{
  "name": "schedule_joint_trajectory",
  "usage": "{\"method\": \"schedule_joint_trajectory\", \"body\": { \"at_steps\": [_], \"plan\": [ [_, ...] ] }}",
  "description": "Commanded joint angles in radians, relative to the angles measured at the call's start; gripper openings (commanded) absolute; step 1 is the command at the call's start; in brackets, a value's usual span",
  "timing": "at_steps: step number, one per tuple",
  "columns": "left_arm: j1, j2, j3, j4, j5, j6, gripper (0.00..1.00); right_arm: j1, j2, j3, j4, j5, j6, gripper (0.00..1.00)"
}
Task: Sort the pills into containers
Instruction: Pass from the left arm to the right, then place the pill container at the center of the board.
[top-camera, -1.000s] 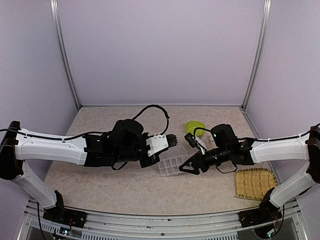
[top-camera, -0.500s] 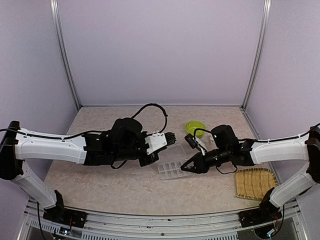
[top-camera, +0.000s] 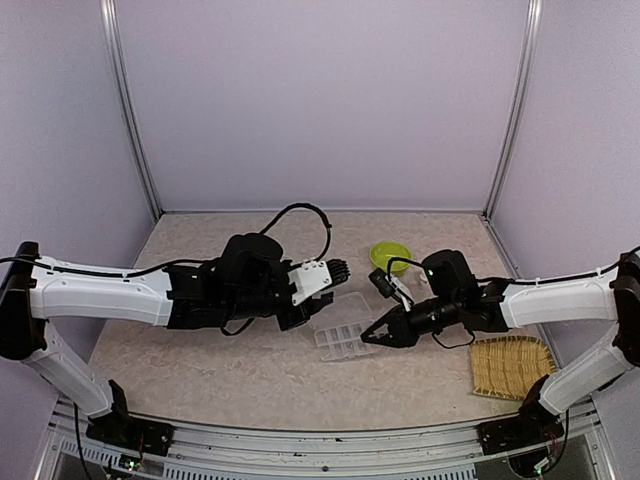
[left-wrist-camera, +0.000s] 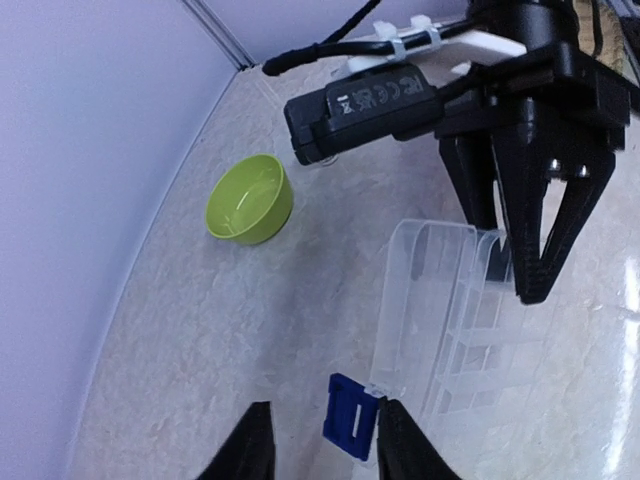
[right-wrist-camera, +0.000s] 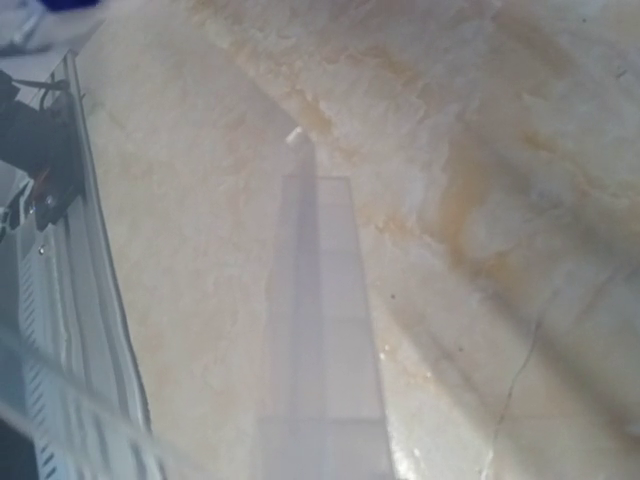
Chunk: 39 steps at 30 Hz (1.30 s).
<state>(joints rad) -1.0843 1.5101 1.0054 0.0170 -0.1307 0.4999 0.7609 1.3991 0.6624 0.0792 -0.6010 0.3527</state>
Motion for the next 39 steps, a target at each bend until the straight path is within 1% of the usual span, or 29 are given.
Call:
{"method": "schedule_joint_trajectory", "body": {
  "at_steps": [1, 2, 3, 10, 20, 26, 39],
  "plan": [
    [0.013, -0.017, 0.025, 0.024, -0.008, -0.018, 0.46, -0.006, -0.008, 0.009, 0.011, -0.042, -0.025, 0.11],
    [0.014, -0.015, 0.025, 0.026, -0.015, -0.020, 0.50, -0.006, -0.011, 0.011, 0.011, -0.048, -0.027, 0.11],
    [0.015, -0.012, 0.027, 0.027, -0.021, -0.021, 0.51, -0.006, -0.015, 0.011, 0.010, -0.053, -0.030, 0.11],
    [0.017, 0.012, 0.033, 0.047, -0.056, -0.032, 0.57, -0.006, -0.050, 0.001, 0.021, -0.110, -0.048, 0.11],
    [0.015, 0.067, 0.058, 0.044, -0.031, -0.052, 0.57, -0.005, -0.121, -0.029, 0.043, -0.156, -0.074, 0.11],
    [0.008, 0.102, 0.079, 0.035, -0.020, -0.056, 0.57, 0.000, -0.130, -0.032, 0.032, -0.163, -0.097, 0.11],
    [0.006, 0.146, 0.106, -0.015, 0.048, -0.054, 0.57, 0.016, -0.135, -0.036, 0.029, -0.177, -0.115, 0.11]
  ]
}}
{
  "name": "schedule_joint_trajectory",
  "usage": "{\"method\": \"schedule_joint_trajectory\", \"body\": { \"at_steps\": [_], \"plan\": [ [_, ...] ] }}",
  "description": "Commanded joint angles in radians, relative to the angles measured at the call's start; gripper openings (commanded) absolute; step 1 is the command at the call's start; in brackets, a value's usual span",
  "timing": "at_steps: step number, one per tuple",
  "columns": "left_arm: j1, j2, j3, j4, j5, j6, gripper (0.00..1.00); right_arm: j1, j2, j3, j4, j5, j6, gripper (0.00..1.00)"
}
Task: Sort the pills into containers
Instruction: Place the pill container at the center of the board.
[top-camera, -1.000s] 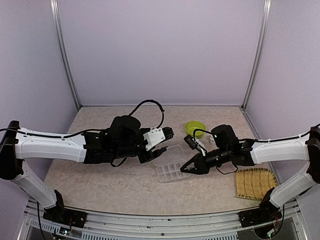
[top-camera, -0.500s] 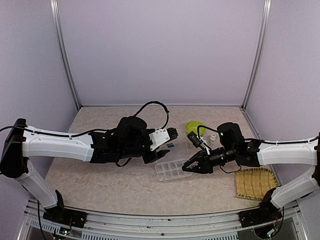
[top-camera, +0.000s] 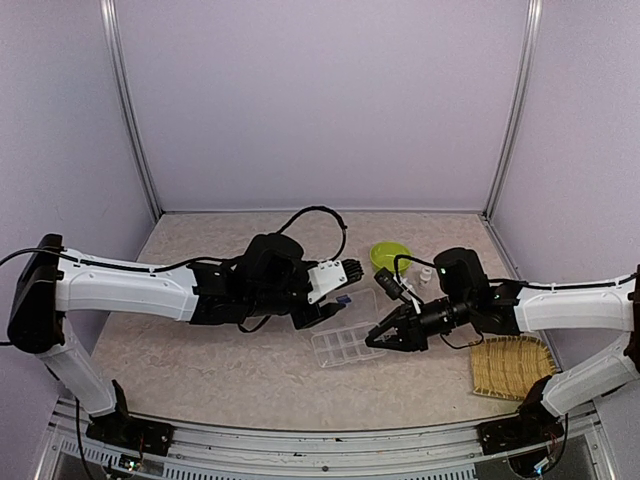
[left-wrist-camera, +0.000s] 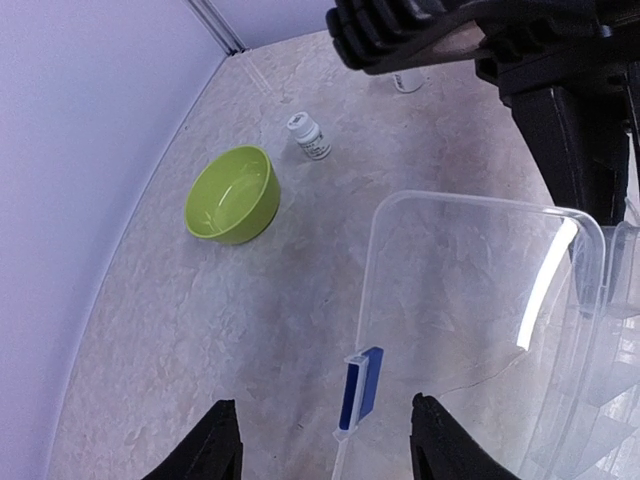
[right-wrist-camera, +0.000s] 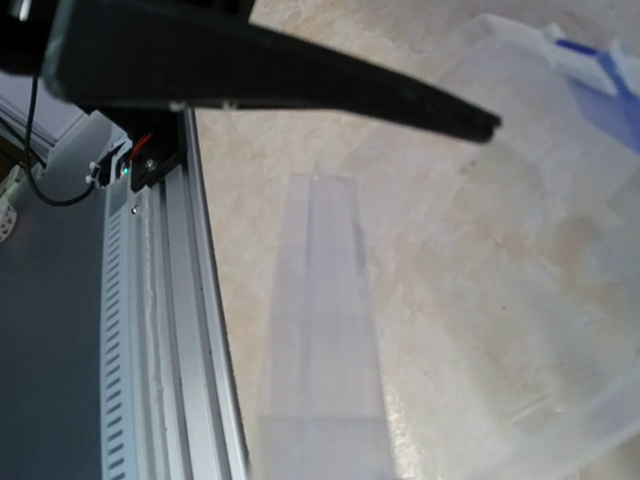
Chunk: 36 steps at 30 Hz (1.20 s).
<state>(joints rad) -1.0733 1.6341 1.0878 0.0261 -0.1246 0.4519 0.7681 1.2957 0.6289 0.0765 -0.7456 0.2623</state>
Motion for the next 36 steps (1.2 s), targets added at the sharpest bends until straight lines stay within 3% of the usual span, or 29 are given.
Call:
{"method": "schedule_joint_trajectory", "body": {
  "at_steps": [1, 22, 36],
  "plan": [
    [-0.005, 0.023, 0.025, -0.028, 0.048, -0.005, 0.57, 0.011, -0.032, -0.002, 0.031, -0.032, -0.024, 0.11],
    [-0.010, 0.067, 0.051, -0.102, 0.152, -0.006, 0.56, 0.012, -0.039, 0.003, 0.047, -0.043, -0.019, 0.11],
    [0.000, 0.061, 0.058, -0.072, 0.074, -0.027, 0.56, 0.012, -0.034, 0.006, 0.033, -0.035, -0.028, 0.11]
  ]
}}
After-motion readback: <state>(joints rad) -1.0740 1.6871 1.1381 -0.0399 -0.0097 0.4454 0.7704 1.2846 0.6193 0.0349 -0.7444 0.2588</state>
